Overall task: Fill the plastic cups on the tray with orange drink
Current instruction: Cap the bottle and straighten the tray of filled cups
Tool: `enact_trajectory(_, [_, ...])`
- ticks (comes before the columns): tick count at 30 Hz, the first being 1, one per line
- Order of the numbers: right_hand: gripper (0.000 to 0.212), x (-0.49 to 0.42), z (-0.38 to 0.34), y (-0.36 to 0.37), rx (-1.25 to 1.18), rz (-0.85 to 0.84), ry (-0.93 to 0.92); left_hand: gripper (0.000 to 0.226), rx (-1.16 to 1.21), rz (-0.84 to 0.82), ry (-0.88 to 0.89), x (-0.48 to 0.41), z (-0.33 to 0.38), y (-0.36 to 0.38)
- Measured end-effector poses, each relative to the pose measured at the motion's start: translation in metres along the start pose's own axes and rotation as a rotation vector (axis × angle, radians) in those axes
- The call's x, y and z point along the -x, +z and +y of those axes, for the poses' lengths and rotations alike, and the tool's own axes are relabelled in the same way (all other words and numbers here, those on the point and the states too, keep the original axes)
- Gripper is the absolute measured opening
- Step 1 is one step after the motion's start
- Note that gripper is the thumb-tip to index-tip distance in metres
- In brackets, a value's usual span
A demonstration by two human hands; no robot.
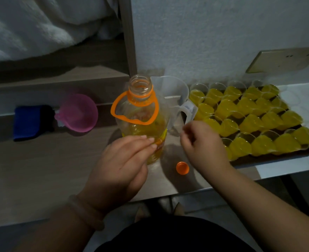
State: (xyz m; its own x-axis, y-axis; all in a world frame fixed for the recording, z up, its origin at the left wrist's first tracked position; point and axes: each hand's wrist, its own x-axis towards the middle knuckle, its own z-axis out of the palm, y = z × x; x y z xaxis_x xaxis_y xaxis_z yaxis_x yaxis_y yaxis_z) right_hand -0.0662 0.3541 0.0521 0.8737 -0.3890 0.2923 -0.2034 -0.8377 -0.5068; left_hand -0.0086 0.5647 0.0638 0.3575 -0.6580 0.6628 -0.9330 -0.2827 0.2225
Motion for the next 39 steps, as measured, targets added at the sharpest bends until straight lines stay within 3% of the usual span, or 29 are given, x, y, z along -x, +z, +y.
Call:
enact_trajectory(3, [0.028, 0.016, 0.002, 0.016, 0.304, -0.427, 0.021, 0.034, -0.028, 0.066, -0.055, 0.002, -0.006, -0.002])
enact_trajectory(5, [0.031, 0.023, 0.006, 0.025, 0.383, -0.565, 0.08, 0.034, -0.037, 0.102, -0.109, 0.001, -0.01, -0.003])
enact_trajectory(11, [0.037, 0.036, 0.017, 0.045, 0.49, -0.671, 0.115, 0.046, 0.057, 0.176, -0.38, -0.005, -0.016, -0.001])
enact_trajectory(16, [0.034, 0.042, 0.023, 0.054, 0.521, -0.692, 0.088, 0.073, 0.139, 0.159, -0.547, -0.011, -0.023, 0.007])
enact_trajectory(19, [0.035, 0.041, 0.02, 0.045, 0.47, -0.614, 0.062, 0.091, 0.168, 0.139, -0.592, -0.013, -0.025, 0.012])
enact_trajectory(21, [0.04, 0.036, 0.015, 0.035, 0.28, -0.418, 0.084, 0.098, 0.206, 0.141, -0.596, -0.014, -0.026, 0.014])
enact_trajectory(25, [0.034, 0.013, -0.015, -0.005, -0.347, 0.1, 0.145, 0.103, 0.259, 0.132, -0.625, -0.02, -0.029, 0.019])
enact_trajectory(27, [0.026, -0.003, -0.043, -0.029, -0.793, 0.219, 0.201, 0.101, 0.256, 0.128, -0.634, -0.021, -0.03, 0.021])
enact_trajectory(29, [0.023, -0.019, -0.066, -0.046, -1.035, 0.274, 0.13, 0.099, 0.262, 0.135, -0.622, -0.021, -0.032, 0.022])
enact_trajectory(33, [0.024, -0.043, -0.092, -0.052, -1.054, 0.249, -0.096, 0.091, 0.298, 0.1, -0.591, -0.022, -0.03, 0.022])
enact_trajectory(39, [0.032, -0.054, -0.098, -0.043, -1.032, 0.139, -0.076, 0.088, 0.284, 0.072, -0.576, -0.022, -0.028, 0.022])
